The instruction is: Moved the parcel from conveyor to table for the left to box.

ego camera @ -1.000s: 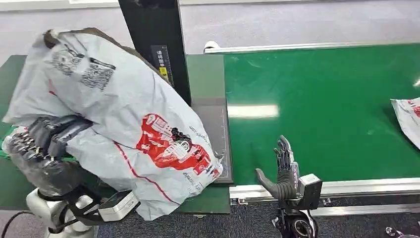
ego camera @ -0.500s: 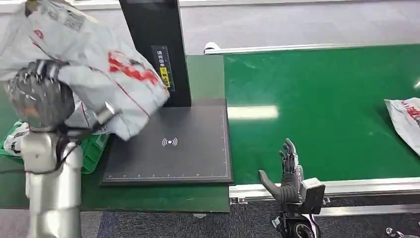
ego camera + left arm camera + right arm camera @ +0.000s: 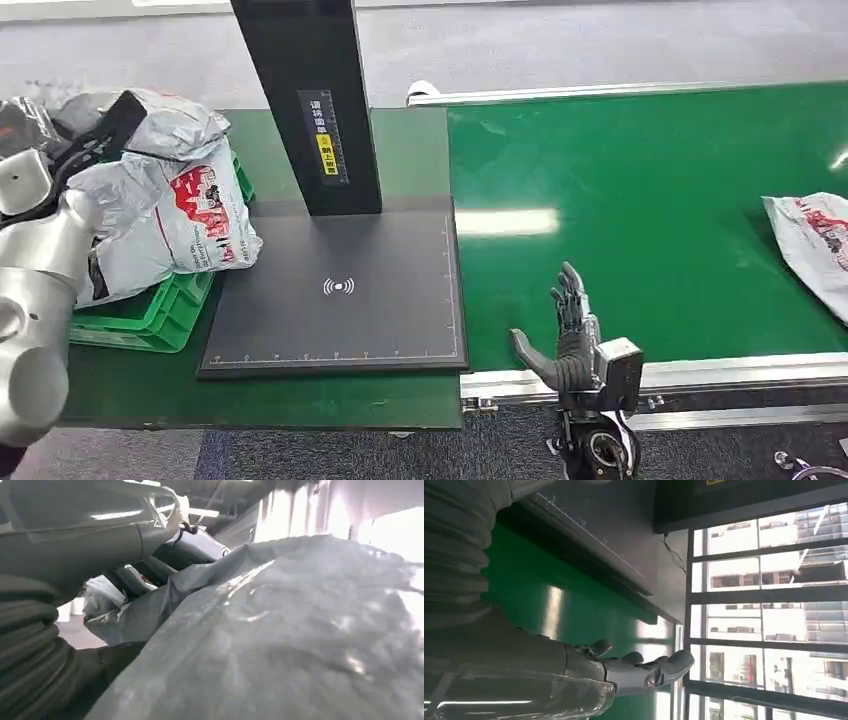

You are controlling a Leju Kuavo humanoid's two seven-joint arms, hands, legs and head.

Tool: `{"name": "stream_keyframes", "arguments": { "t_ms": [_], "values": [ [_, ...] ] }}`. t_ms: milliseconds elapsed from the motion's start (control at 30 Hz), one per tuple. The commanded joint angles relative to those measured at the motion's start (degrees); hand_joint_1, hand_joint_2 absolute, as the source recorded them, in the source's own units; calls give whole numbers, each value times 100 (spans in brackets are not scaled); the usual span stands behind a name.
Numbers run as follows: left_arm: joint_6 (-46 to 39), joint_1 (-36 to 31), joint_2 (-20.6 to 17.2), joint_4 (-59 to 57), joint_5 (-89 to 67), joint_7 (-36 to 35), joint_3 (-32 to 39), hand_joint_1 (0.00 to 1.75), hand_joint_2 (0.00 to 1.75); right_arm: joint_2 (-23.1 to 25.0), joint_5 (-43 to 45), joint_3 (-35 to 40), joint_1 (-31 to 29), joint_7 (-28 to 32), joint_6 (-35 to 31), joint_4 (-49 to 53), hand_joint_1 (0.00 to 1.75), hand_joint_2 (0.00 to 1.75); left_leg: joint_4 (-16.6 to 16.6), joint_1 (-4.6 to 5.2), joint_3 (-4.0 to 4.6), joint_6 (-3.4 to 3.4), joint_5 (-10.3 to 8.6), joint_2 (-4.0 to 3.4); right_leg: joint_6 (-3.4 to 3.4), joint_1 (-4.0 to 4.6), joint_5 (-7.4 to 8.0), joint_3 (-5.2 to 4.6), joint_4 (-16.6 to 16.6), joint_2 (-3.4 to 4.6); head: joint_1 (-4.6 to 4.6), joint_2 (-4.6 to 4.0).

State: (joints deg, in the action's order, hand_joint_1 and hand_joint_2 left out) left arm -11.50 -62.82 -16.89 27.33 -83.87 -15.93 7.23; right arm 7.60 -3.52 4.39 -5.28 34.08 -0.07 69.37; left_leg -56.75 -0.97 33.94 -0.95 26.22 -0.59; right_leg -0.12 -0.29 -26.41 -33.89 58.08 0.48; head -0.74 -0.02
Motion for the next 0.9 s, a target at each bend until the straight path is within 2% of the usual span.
{"name": "stream_keyframes", "arguments": {
  "t_ms": [33,133,633,700,800,833,900],
  "values": [
    [29,-59,-45,-811,157,320,-156,175,175,48,-45,47,-144,-77,-26,-318,0,175,9,2,-11,5,-2,6,1,-1,0,12,-8,-6,-2,0],
    [78,51,71,-720,163,392,-220,175,175,58,-53,9,-114,-77,-32,-327,0,175,13,3,-15,7,-4,19,3,-2,0,20,-14,-14,0,0],
    [177,30,50,-711,142,418,-265,175,175,66,-65,1,-117,-75,-38,-326,0,175,7,-1,-10,7,-1,18,3,1,-1,15,-11,-14,0,0],
    [403,168,121,-569,182,697,-383,175,175,70,-93,-51,-69,-68,-54,-301,0,175,4,0,-4,4,-1,14,2,1,-1,9,-6,-10,0,2],
    [406,810,257,165,464,1145,-616,175,175,66,-116,-186,51,-58,-65,-189,0,175,10,4,-9,5,-3,22,3,-4,-3,14,-9,-17,0,0],
    [377,985,283,348,533,1138,-657,14,175,65,-125,-203,69,-56,-64,-173,0,175,20,5,-21,7,-5,29,3,-4,-3,27,-21,-24,0,0],
    [572,1521,178,1053,813,1085,-960,0,175,83,-174,-226,73,-58,-45,-170,0,175,11,7,-11,5,-2,20,3,-7,-3,14,-10,-12,-2,0]
  ]
}}
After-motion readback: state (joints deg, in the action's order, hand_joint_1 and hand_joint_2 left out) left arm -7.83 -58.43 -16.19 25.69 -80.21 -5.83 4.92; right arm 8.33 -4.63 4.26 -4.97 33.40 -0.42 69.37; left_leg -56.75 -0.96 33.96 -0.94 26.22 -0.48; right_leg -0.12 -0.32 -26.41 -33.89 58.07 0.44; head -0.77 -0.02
